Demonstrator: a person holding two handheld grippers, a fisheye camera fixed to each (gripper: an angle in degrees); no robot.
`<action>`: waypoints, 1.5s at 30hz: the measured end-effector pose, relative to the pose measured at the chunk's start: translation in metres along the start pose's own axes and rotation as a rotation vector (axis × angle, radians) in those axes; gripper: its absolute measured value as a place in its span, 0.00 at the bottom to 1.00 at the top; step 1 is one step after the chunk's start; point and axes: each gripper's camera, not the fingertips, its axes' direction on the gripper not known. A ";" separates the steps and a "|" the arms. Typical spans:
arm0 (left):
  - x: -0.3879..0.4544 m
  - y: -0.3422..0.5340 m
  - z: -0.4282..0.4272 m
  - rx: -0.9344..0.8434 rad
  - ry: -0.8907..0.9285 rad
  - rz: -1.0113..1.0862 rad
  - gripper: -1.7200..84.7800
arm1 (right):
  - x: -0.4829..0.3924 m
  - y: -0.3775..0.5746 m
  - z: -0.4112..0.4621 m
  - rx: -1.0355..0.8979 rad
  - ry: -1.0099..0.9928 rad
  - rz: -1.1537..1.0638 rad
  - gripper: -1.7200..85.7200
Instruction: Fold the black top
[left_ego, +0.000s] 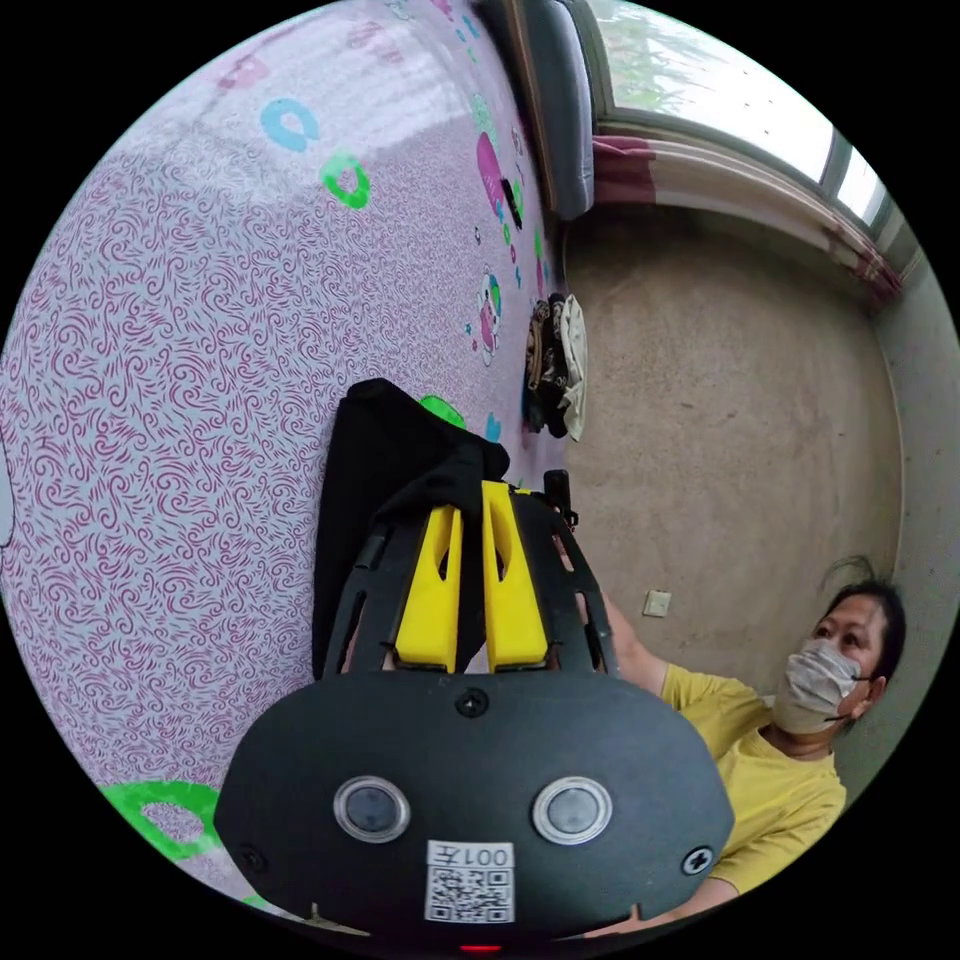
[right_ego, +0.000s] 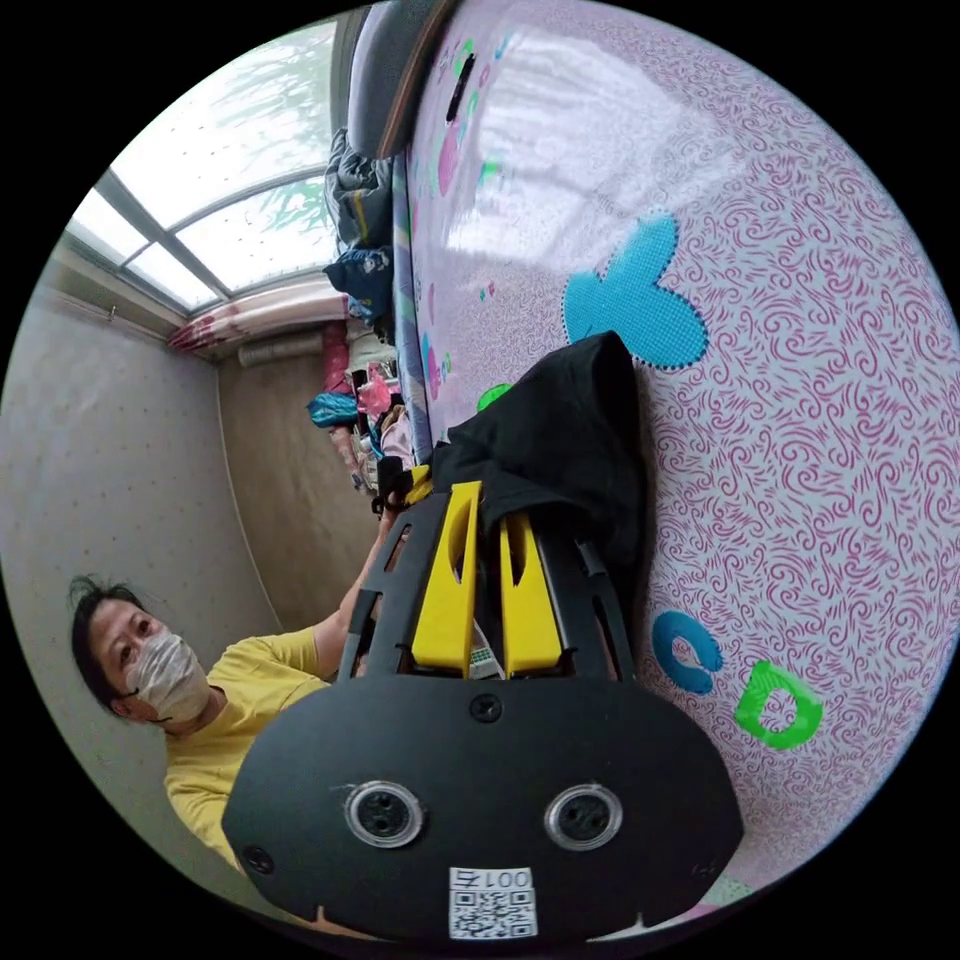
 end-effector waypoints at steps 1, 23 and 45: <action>-0.001 0.000 -0.001 0.026 0.019 -0.032 0.04 | 0.000 -0.001 0.001 0.006 -0.013 0.007 0.05; 0.185 0.046 0.047 -0.167 -0.626 0.898 0.05 | -0.167 0.057 0.081 -0.095 0.767 -0.768 0.08; 0.210 0.069 0.083 -0.422 -0.907 1.018 0.00 | -0.171 0.067 0.138 -0.191 0.855 -0.714 0.04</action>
